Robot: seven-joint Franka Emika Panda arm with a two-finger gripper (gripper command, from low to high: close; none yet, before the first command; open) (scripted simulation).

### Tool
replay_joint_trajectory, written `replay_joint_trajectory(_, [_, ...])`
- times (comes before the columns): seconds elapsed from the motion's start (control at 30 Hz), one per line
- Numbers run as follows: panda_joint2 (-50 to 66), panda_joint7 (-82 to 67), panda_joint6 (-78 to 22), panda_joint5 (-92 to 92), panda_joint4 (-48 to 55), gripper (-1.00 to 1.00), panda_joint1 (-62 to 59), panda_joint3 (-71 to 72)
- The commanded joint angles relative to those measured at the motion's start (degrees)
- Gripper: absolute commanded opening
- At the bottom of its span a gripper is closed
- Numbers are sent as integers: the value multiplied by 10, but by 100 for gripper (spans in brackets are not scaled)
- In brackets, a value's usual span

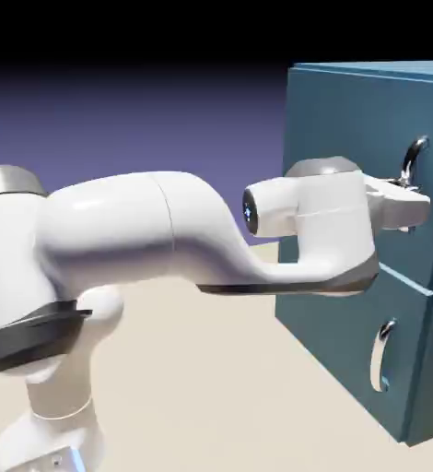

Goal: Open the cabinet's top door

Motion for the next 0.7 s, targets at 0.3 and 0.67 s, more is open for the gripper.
replay_joint_trajectory(0.3, [-9,-14,-100,101,-174,-100,-208,152])
replay_joint_trajectory(0.67, [-102,-81,-204,312,-360,-100,-420,370])
